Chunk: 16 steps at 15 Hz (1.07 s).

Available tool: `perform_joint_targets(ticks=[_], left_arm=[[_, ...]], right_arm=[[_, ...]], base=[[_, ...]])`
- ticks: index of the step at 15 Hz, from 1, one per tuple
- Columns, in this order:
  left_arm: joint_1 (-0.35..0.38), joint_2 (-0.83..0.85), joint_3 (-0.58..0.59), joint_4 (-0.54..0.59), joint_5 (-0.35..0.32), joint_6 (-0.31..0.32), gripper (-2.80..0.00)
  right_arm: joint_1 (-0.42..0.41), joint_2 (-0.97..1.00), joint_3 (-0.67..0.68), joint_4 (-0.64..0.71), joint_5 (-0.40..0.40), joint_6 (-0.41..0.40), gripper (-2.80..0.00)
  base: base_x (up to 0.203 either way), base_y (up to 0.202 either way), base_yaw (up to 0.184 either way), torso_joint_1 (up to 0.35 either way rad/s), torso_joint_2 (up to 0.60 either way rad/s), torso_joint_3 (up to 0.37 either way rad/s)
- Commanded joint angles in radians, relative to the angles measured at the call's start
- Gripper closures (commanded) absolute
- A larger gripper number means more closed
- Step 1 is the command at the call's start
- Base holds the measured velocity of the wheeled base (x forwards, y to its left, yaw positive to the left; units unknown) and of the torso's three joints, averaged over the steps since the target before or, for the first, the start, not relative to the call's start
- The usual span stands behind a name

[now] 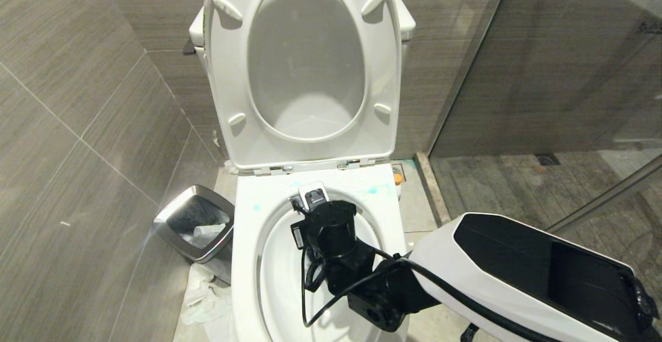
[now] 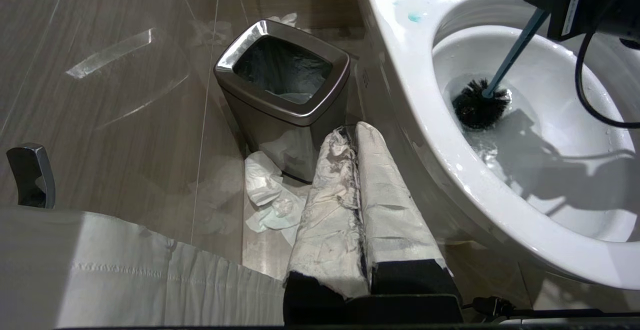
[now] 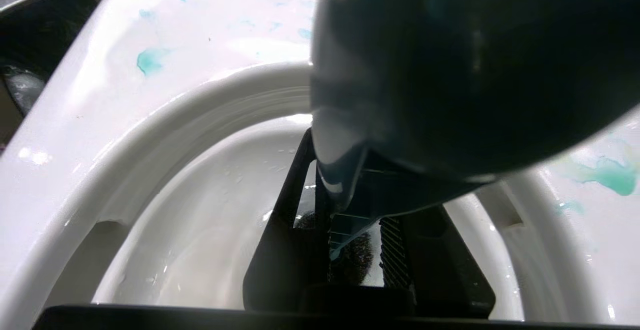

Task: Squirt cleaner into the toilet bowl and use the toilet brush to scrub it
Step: Scrub the toilet bowl

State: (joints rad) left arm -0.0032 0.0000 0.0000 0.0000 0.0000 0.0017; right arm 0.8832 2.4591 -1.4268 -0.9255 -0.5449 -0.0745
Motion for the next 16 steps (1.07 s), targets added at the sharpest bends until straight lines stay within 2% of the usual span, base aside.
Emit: perform_joint_targets(ticks=[1, 10, 13, 16], left_arm=[[0.0, 0.0, 0.0, 0.0, 0.0, 0.0, 0.0], [0.0, 0.0, 0.0, 0.0, 0.0, 0.0, 0.0], [0.0, 0.0, 0.0, 0.0, 0.0, 0.0, 0.0], [0.0, 0.0, 0.0, 0.0, 0.0, 0.0, 0.0]], right_arm=[[0.005, -0.078, 0.025, 0.004, -0.005, -0.002, 0.0], [0.008, -0.411, 0.242, 0.026, -0.002, 0.002, 0.0], [0.011, -0.533, 0.27, 0.102, 0.003, 0.006, 0.0], [0.015, -0.636, 0.263, 0.214, 0.046, 0.007, 0.0]], base=[[0.0, 0.0, 0.0, 0.0, 0.0, 0.0], [0.0, 0.0, 0.0, 0.0, 0.0, 0.0], [0.0, 0.0, 0.0, 0.0, 0.0, 0.0], [0.0, 0.0, 0.0, 0.0, 0.0, 0.0]])
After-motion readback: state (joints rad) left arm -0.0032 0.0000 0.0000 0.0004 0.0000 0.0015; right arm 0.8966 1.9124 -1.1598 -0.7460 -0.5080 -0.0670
